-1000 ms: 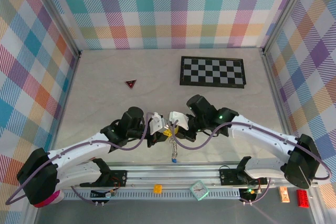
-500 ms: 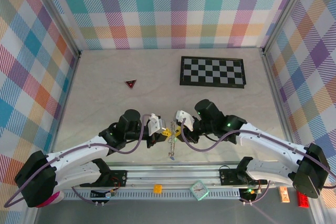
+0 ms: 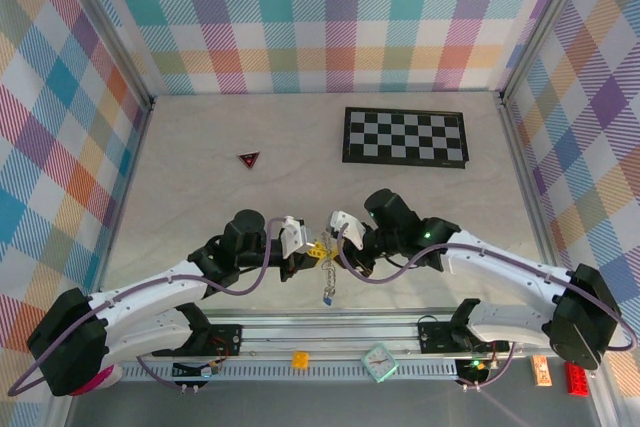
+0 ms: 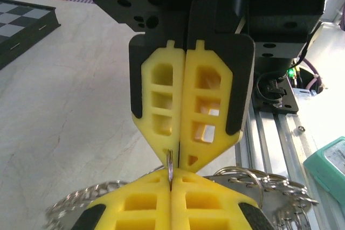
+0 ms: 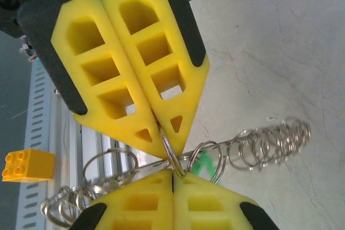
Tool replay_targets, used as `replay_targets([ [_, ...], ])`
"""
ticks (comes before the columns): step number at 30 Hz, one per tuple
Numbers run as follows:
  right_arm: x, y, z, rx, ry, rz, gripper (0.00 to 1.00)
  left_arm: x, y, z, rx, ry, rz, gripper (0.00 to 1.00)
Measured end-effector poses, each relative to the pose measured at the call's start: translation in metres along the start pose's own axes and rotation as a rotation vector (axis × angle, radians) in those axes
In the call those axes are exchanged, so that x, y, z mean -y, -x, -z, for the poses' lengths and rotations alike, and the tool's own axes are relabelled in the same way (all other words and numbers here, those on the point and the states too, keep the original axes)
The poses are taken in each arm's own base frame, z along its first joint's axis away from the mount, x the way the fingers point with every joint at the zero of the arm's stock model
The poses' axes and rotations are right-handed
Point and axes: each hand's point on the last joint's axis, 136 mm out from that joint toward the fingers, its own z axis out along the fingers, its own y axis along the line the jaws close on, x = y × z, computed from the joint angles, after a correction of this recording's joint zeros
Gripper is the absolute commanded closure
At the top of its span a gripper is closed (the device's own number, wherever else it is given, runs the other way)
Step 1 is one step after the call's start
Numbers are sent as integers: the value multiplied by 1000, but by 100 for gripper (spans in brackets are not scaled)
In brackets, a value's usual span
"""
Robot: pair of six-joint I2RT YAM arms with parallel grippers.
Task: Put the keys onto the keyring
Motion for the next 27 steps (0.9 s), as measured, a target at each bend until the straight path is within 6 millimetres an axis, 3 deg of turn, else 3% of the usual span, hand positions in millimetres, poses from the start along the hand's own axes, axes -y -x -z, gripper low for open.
replay_targets([
  [3, 0, -1, -2, -5, 6, -4, 94, -1, -1, 0, 6, 5, 1, 100],
  [8, 1, 3, 1, 15, -10, 3, 77, -1, 3, 2, 24, 15, -1, 100],
  [15, 8, -6, 18, 58, -108, 22, 68, 0, 8, 5, 54, 21, -13, 100],
  [21, 9, -18, 12, 36, -100, 24, 62, -1, 11, 6, 83, 28, -10, 100],
  [27, 8, -8, 2, 83, -65, 46, 56, -2, 20, 6, 119, 31, -8, 100],
])
